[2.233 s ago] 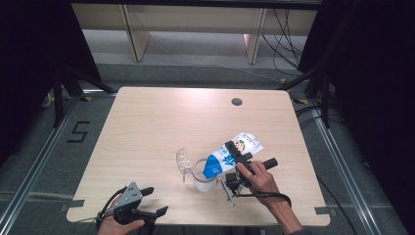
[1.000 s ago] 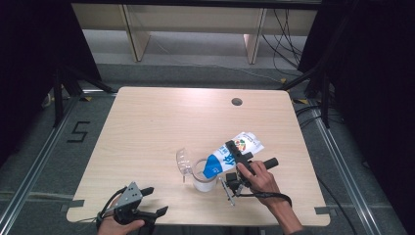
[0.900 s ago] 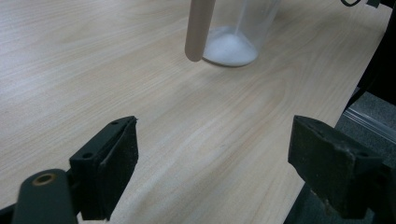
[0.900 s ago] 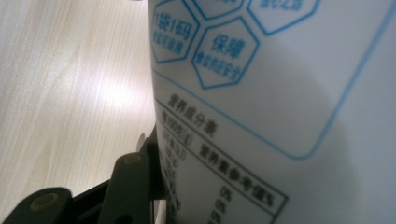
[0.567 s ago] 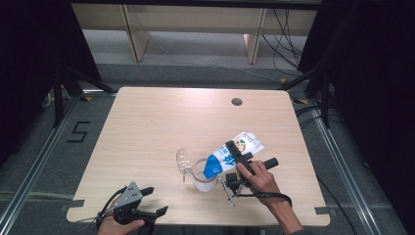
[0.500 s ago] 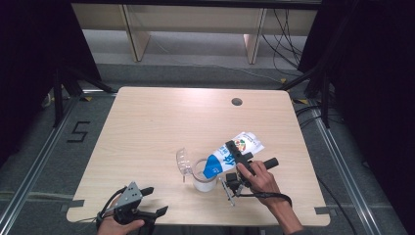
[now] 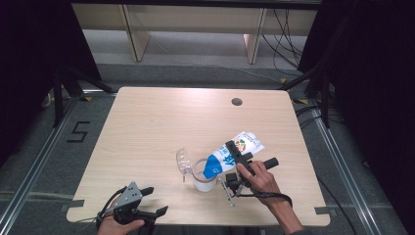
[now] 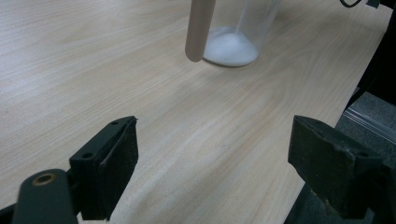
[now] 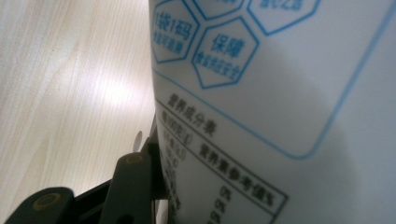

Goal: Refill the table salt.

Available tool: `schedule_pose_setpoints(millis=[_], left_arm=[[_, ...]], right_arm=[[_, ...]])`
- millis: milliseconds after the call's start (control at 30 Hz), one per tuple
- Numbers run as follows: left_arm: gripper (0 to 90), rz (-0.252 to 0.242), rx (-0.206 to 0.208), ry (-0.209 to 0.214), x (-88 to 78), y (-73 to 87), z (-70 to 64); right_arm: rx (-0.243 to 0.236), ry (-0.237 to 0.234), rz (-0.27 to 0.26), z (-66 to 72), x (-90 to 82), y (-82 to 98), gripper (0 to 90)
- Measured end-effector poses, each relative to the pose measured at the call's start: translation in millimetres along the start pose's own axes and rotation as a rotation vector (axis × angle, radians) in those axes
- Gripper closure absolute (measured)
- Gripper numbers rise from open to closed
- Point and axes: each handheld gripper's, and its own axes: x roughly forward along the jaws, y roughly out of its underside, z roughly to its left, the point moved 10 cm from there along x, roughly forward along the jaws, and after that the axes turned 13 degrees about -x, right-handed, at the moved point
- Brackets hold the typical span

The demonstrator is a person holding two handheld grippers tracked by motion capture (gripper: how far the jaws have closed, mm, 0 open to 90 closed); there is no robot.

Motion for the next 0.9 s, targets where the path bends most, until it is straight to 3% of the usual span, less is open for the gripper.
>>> schedule_pose_setpoints(millis=[33, 100, 633, 667, 800, 900], left_arm=[[15.6, -0.001, 0.0, 0.001, 0.1, -0.1, -0.1], [15.6, 0.0, 0.0, 0.003, 0.2, 0.0, -0.2], [15.7, -0.001, -0.001, 0.006, 0.1, -0.1, -0.5], [15.6, -0.001, 0.001, 0.006, 0.1, 0.0, -0.4], [15.6, 0.0, -0.001, 0.006, 0.2, 0.1, -0.6], [15.7, 0.0, 0.0, 0.006, 0.2, 0.1, -0.6]], right_arm=[[-0.023, 0.003, -0.014, -2.0, 1.0, -1.2, 55.1], [-0.002, 0.011, -0.009, -1.3, 0.4, -0.9, 55.1], [-0.014, 0.015, -0.008, -1.7, -0.1, -0.8, 56.2], [-0.04, 0.02, -0.013, -4.0, 0.1, -1.4, 56.2], [-0.051, 0.024, -0.016, -4.9, 0.5, -1.7, 56.5], [-0.029, 0.02, -0.015, -3.1, 0.4, -1.4, 56.6]])
